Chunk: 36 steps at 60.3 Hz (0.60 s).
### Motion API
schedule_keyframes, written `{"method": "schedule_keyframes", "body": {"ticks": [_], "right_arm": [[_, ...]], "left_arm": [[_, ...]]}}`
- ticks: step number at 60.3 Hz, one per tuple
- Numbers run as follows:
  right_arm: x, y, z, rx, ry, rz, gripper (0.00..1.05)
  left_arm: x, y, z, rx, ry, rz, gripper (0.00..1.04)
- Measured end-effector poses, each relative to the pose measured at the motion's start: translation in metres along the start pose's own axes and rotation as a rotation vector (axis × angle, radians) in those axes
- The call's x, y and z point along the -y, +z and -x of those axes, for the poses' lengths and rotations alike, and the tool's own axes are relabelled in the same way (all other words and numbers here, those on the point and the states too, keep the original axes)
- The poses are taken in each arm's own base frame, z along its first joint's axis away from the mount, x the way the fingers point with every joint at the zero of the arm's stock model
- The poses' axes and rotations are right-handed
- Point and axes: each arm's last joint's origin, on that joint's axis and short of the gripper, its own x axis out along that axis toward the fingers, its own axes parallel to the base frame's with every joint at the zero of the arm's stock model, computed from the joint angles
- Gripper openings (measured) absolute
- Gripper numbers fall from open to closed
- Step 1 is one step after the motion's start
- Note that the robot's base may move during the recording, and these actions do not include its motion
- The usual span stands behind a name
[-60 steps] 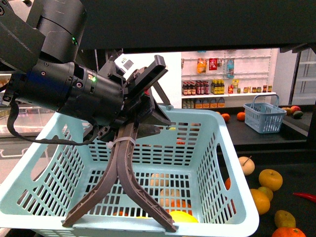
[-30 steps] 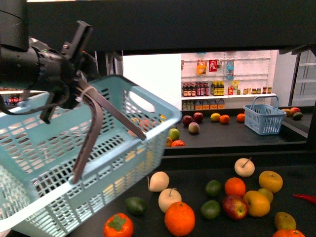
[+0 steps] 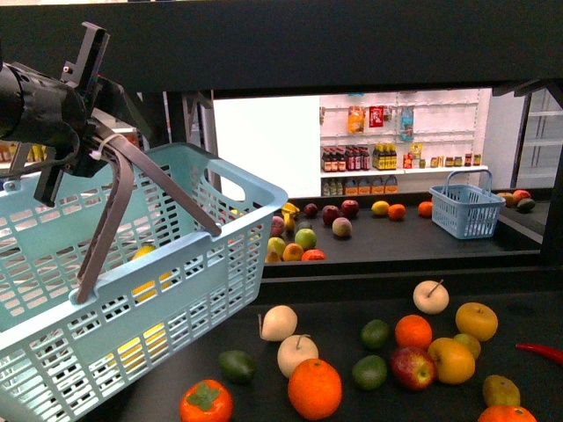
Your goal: Pick lemon from shelf
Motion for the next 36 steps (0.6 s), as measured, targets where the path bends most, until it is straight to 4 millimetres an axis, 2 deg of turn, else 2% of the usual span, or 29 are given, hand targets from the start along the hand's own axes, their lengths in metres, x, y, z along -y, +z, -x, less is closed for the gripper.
{"method": "schedule_keyframes", "body": {"ticks": [20,30,36], "right_arm": [[0.0,0.0,0.0,0.0,0.0,0.0,0.97],[0.0,0.0,0.0,0.0,0.0,0.0,0.97],[0.0,0.0,0.0,0.0,0.0,0.0,0.97]], "left_arm": [[-0.003,0.005,0.009,-0.053,0.045,-0.099,0.27],[0.001,0.003,0.026,-0.067,0.08,-0.127,0.27],[-0.008,-0.007,0.039,-0.06,0.173,-0.044,0.27]]}}
